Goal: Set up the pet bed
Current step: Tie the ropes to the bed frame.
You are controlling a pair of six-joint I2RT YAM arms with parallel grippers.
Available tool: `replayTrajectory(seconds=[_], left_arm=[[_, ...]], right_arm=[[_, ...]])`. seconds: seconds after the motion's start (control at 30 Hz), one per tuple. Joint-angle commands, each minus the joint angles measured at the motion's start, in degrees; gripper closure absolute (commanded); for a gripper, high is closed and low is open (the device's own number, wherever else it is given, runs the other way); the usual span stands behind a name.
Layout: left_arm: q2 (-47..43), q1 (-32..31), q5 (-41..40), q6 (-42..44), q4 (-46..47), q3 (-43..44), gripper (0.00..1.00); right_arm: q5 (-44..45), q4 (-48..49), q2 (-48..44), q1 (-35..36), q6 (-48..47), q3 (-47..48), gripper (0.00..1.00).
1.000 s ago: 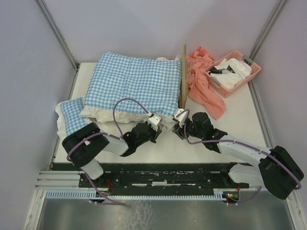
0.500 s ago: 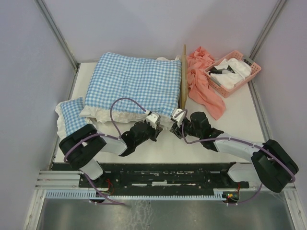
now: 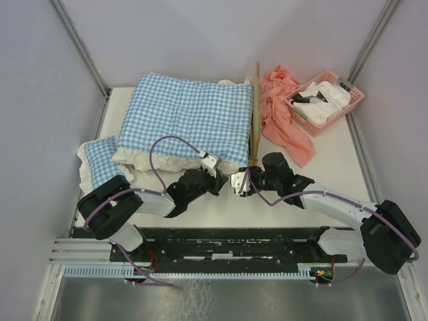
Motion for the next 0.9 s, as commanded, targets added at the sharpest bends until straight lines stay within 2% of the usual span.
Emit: replayTrajectory(seconds=[0.0, 0.37, 0.87], left_arm=[[-0.66, 0.69, 1.93, -3.75, 2.97, 0.67, 0.97], [-2.87, 2.54, 2.64, -5.46, 4.35, -1.30, 0.97], [-2.95, 3.55, 5.18, -8.35, 6.63, -2.09, 0.97]], right_arm=[[0.31, 4.00, 1.53, 1.62, -9.39, -0.93, 0.43], [5.22, 8.74, 13.09, 2.98, -13.09, 4.59, 0.44], [4.71, 9.39, 18.18, 3.10, -13.72, 7.60, 0.47]])
